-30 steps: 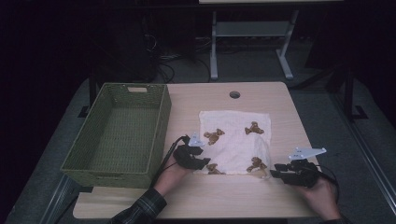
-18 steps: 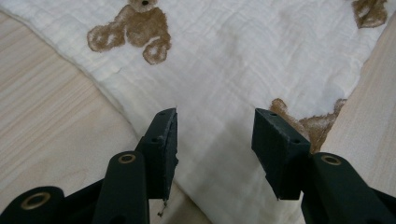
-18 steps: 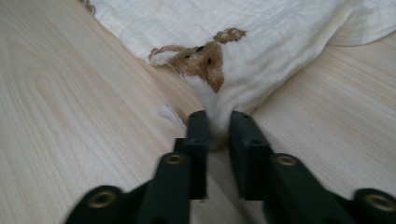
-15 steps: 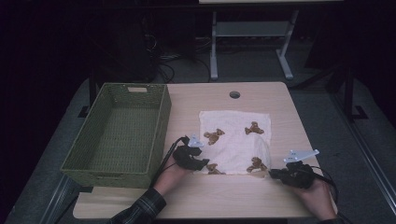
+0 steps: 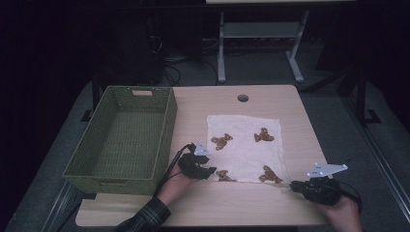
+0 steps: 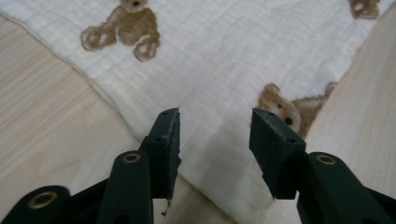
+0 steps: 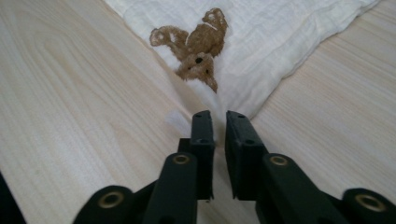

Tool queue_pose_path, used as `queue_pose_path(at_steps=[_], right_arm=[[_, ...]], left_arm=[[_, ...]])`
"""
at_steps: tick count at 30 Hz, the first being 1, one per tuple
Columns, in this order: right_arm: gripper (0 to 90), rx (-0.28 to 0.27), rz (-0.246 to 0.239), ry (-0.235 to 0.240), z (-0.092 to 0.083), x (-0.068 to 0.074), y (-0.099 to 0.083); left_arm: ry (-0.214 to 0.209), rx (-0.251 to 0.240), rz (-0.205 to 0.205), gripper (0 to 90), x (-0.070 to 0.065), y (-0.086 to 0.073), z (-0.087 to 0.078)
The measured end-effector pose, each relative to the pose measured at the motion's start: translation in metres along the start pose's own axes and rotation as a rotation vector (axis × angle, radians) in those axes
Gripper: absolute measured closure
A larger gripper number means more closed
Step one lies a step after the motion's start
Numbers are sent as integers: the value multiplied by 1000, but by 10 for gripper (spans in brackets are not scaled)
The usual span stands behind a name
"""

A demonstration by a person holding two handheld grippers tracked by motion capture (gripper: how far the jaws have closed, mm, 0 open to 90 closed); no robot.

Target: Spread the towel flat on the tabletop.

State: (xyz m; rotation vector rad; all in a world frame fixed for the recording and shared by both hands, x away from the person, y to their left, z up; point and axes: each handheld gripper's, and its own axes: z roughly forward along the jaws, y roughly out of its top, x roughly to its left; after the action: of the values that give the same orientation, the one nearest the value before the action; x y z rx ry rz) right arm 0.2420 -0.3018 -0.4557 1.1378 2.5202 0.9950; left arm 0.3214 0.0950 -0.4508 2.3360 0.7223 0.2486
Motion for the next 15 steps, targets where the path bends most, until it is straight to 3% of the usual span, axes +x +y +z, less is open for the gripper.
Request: queue_pose_path(at_steps=[3, 8, 14, 15], right_arm=[[769, -29, 18, 8, -5, 0, -2], [879, -62, 21, 16, -3, -2, 6], [898, 23, -3, 15, 19, -4, 12], [899, 16, -3, 15, 20, -4, 11]], left_arm=[[-7, -2, 5, 623, -3, -3, -2], [-33, 37, 23, 738, -4, -6, -1], [-35, 69, 44, 820, -7, -8, 1], [-39, 68, 44, 828, -7, -9, 0]])
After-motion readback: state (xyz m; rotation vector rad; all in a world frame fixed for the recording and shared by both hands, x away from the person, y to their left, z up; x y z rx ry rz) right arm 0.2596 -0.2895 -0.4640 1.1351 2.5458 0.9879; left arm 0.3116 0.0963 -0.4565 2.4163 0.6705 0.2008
